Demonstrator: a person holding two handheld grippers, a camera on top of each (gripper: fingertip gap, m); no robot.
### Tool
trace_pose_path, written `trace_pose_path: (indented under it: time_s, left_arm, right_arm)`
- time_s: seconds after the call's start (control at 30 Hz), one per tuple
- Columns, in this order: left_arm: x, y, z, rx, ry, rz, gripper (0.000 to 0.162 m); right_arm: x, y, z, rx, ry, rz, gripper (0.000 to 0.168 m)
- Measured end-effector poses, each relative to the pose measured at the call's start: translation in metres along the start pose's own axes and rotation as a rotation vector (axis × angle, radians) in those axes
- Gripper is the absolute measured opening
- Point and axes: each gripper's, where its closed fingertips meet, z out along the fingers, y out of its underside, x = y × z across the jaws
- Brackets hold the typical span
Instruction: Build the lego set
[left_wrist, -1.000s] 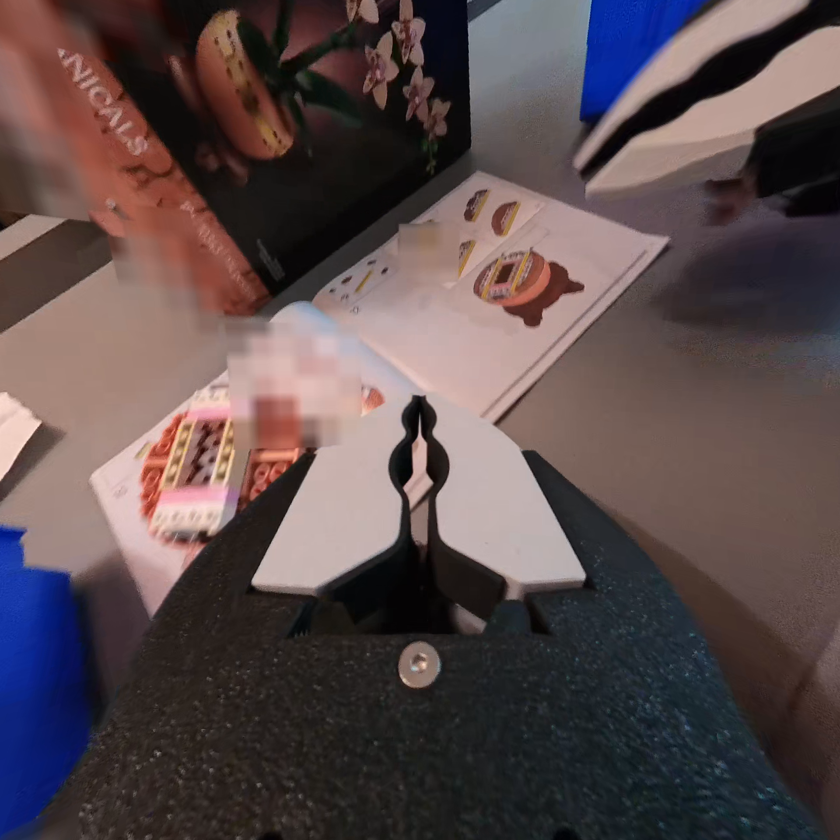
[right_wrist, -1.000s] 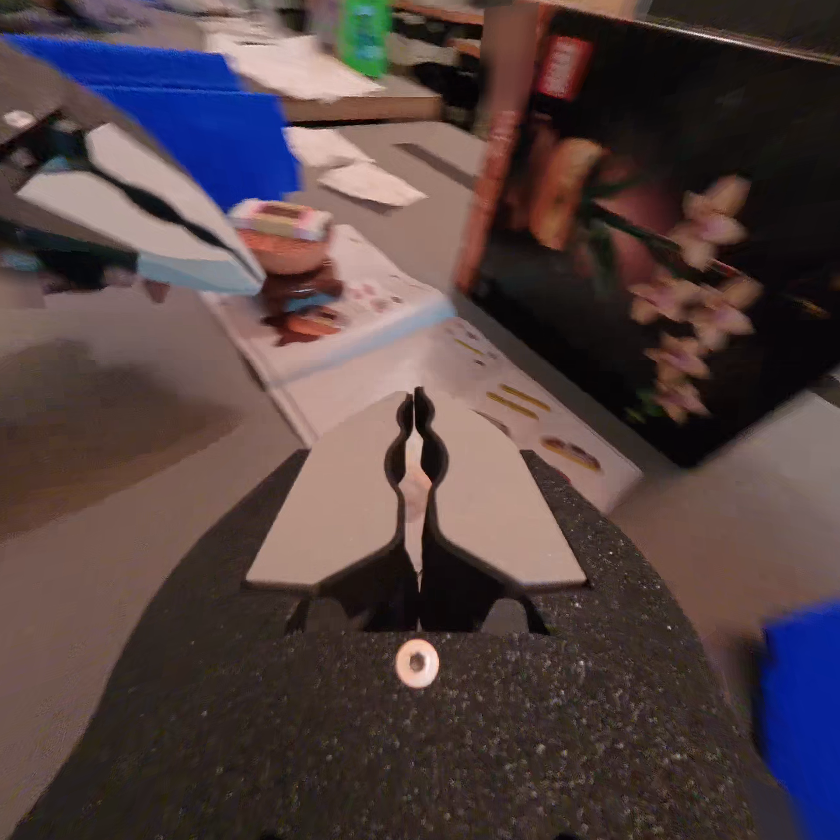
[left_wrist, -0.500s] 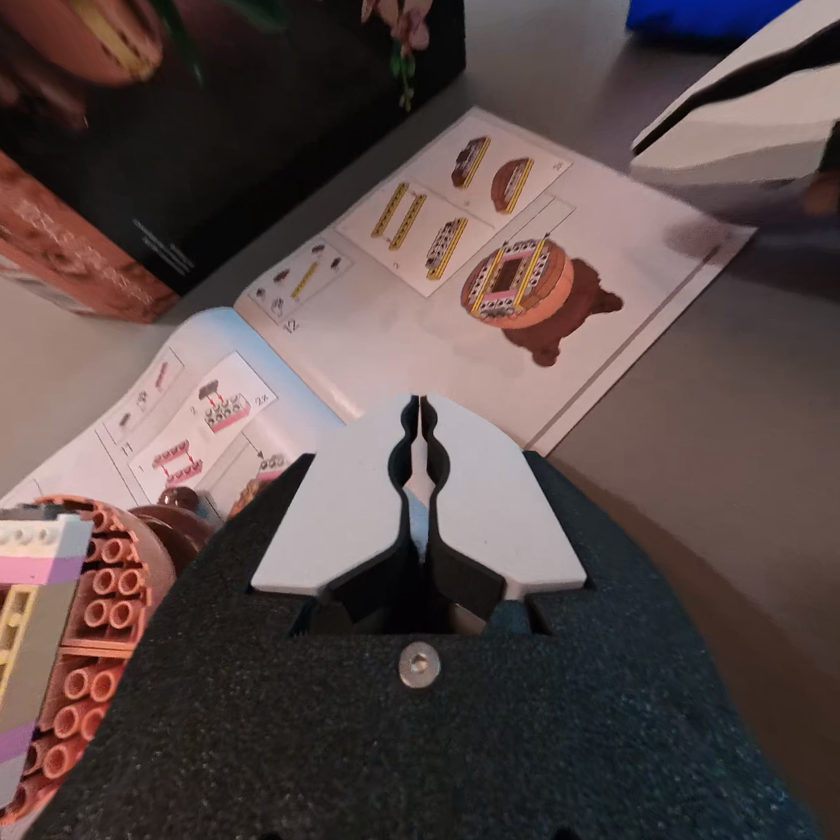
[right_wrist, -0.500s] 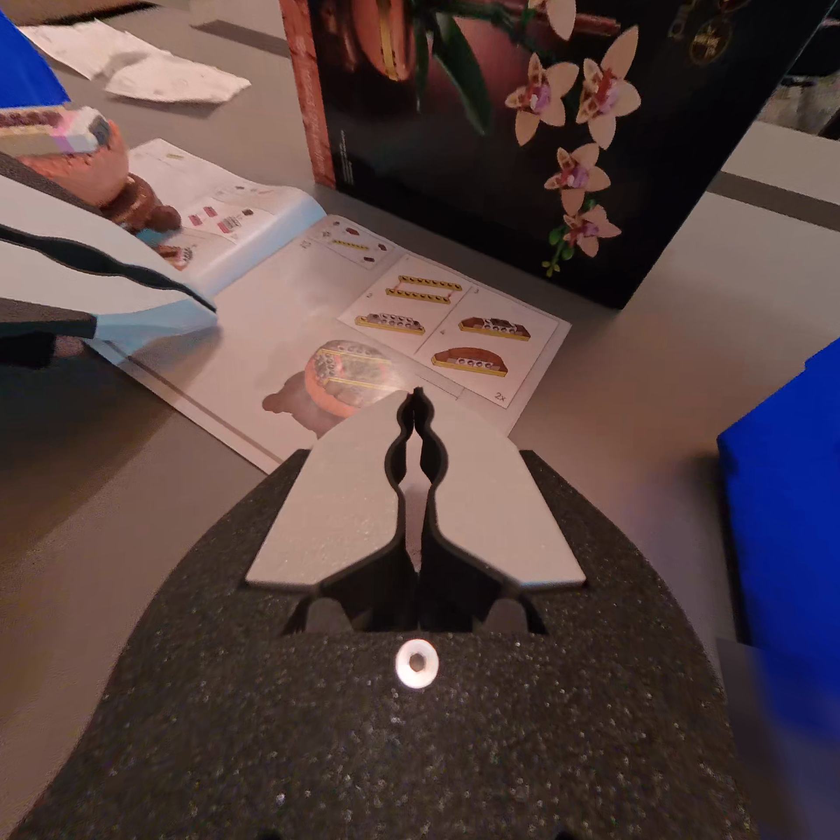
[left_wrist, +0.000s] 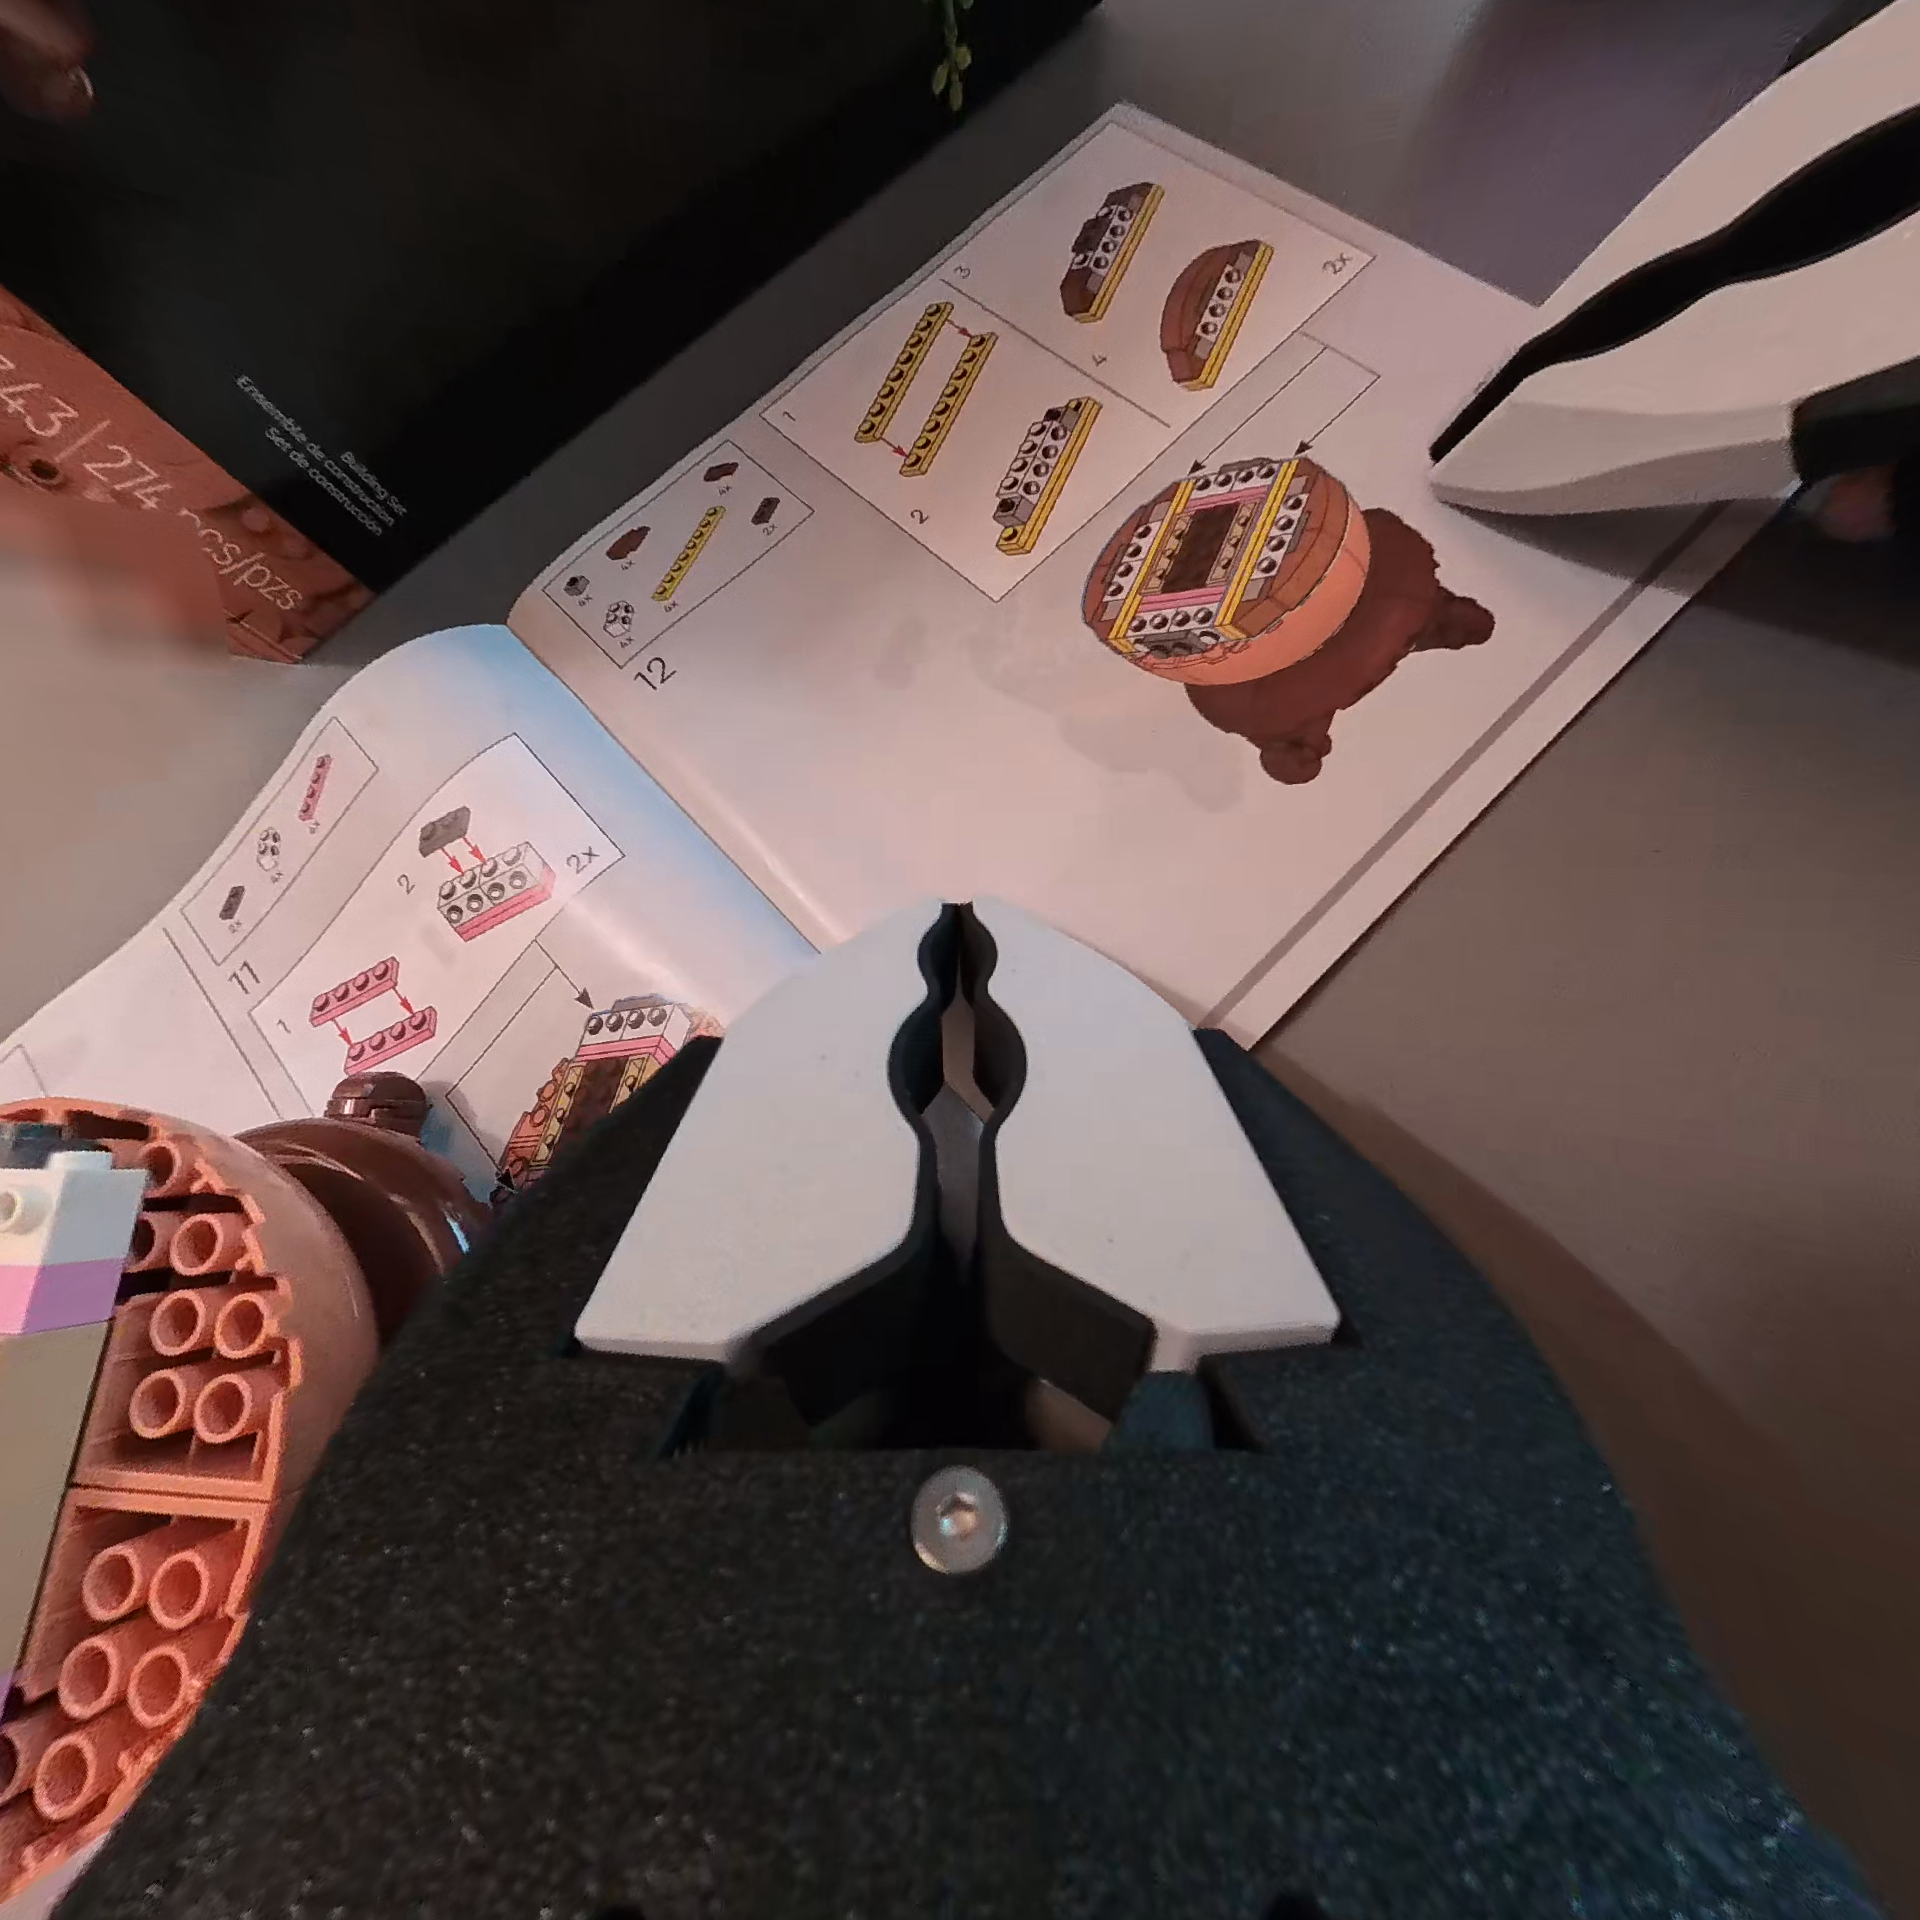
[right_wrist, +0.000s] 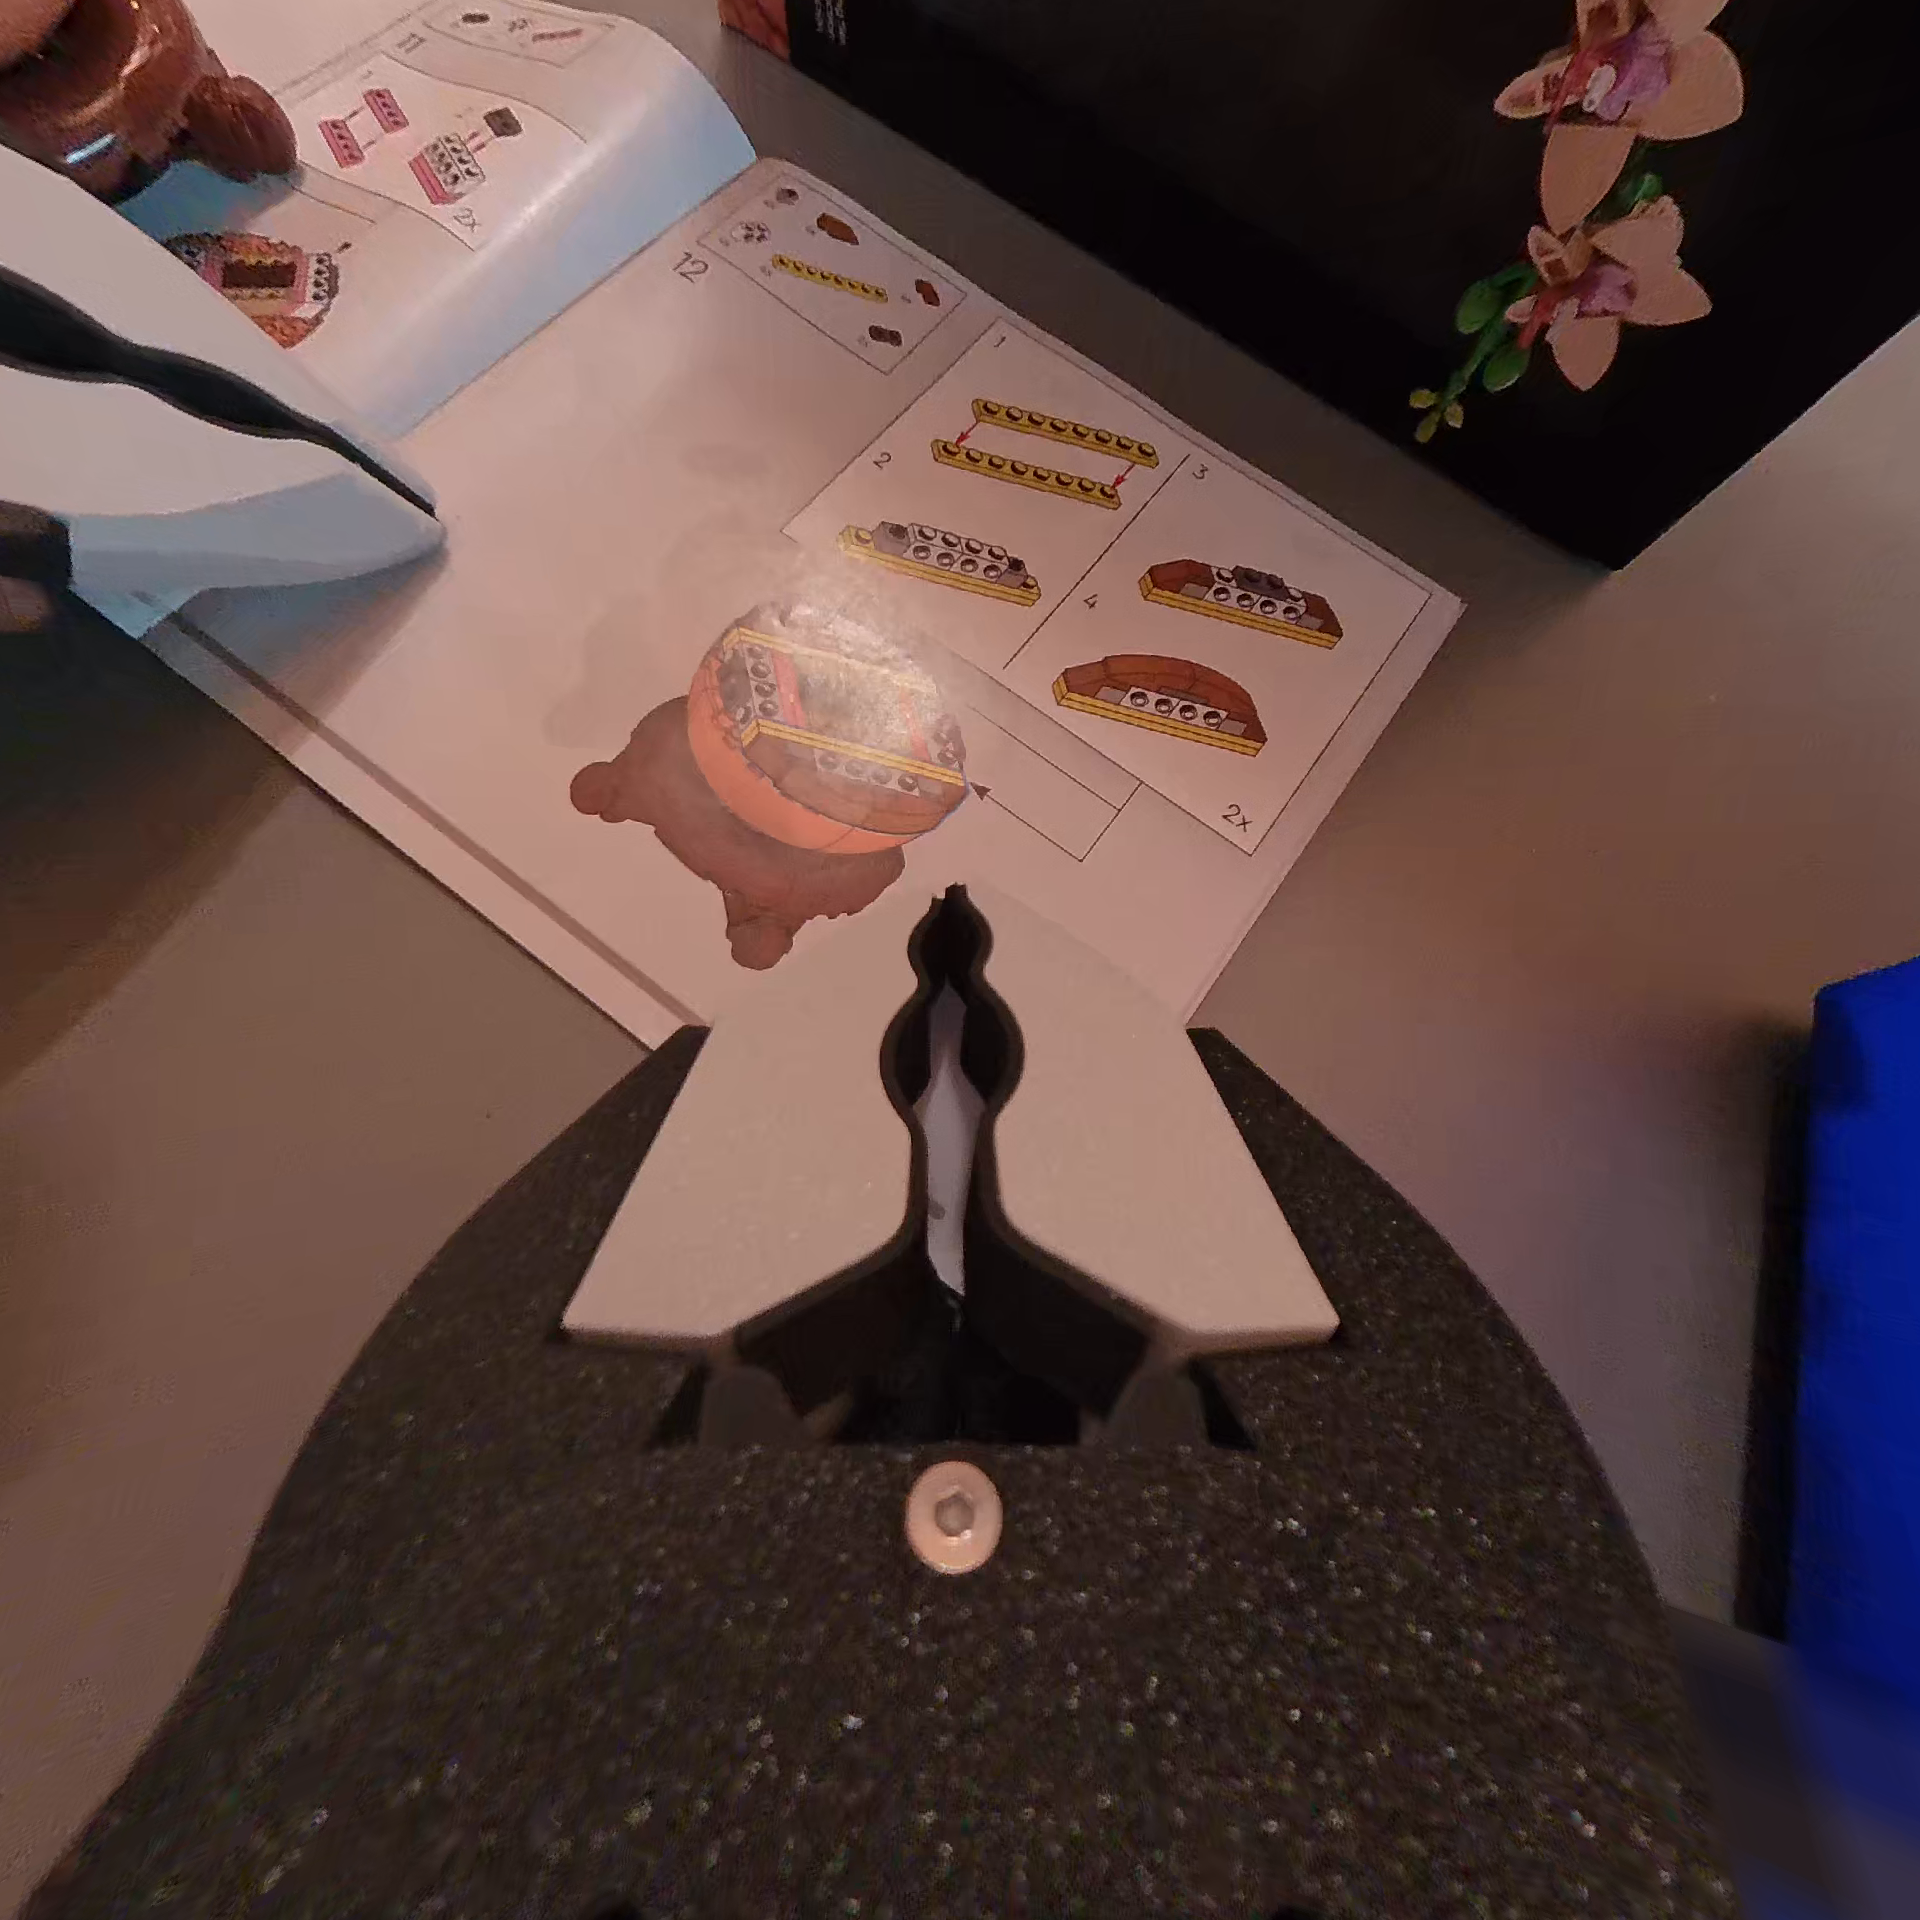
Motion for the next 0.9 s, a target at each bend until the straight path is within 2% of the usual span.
trace_pose_path:
  time_s: [0.43,0.5,0.6,0.7,0.8,0.83,0.9]
  left_arm:
    - [0.0,0.0,0.0,0.001,0.02,-0.018,0.0]
    - [0.0,0.0,0.0,0.001,0.018,-0.017,0.0]
    - [0.0,0.0,0.0,0.001,0.023,-0.022,0.0]
    - [0.0,0.0,0.0,0.001,0.031,-0.024,0.0]
    - [0.0,0.0,0.0,0.003,0.038,-0.01,0.0]
    - [0.0,0.0,0.0,0.003,0.041,-0.008,0.0]
    - [0.0,0.0,0.0,0.004,0.046,-0.008,0.0]
  right_arm:
    - [0.0,0.0,0.0,0.0,0.016,-0.017,0.0]
    - [-0.004,-0.01,-0.006,0.076,-0.001,-0.029,0.006]
    - [-0.012,-0.055,-0.054,0.287,-0.118,0.019,0.008]
    - [0.005,-0.085,-0.127,0.365,-0.166,-0.093,0.017]
    - [0.063,-0.082,-0.176,0.207,-0.069,-0.407,0.02]
    - [0.088,-0.073,-0.181,0.107,-0.064,-0.522,0.021]
    - [0.134,-0.04,-0.173,-0.099,-0.171,-0.711,0.021]
